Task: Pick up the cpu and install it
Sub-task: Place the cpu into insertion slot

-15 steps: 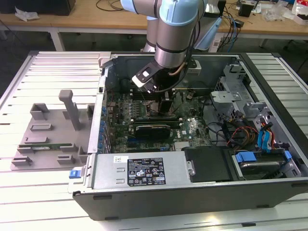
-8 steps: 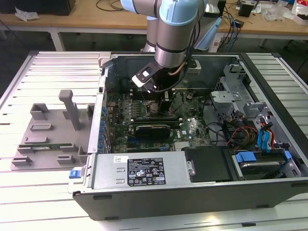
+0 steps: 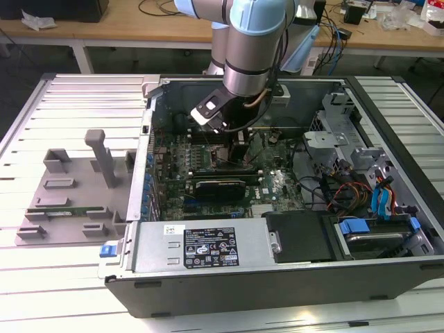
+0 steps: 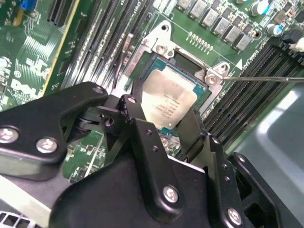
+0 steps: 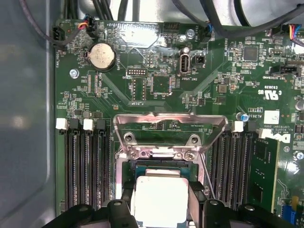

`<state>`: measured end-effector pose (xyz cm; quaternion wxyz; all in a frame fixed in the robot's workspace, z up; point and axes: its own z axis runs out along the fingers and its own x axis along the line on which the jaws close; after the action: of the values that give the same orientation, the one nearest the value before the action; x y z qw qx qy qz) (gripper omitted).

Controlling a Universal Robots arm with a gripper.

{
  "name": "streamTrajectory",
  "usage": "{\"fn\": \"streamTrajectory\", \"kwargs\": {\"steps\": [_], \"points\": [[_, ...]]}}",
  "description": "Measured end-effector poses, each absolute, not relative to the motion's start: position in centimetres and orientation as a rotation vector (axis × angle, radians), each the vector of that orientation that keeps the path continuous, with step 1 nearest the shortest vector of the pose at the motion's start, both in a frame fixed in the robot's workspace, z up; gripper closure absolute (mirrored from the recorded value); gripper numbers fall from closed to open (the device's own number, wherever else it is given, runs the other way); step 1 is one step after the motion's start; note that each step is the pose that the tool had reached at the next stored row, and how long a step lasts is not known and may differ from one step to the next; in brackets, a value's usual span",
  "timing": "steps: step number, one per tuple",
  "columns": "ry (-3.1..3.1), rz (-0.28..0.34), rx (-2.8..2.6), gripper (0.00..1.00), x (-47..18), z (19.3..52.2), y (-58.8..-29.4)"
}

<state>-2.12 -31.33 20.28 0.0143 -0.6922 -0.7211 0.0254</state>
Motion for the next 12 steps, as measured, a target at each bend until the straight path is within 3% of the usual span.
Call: {"fn": "streamTrajectory", "kwargs": {"steps": [12], "points": [[-2.256, 0.072, -2.138, 0.47, -1.94, 19.97, -31.33]]}}
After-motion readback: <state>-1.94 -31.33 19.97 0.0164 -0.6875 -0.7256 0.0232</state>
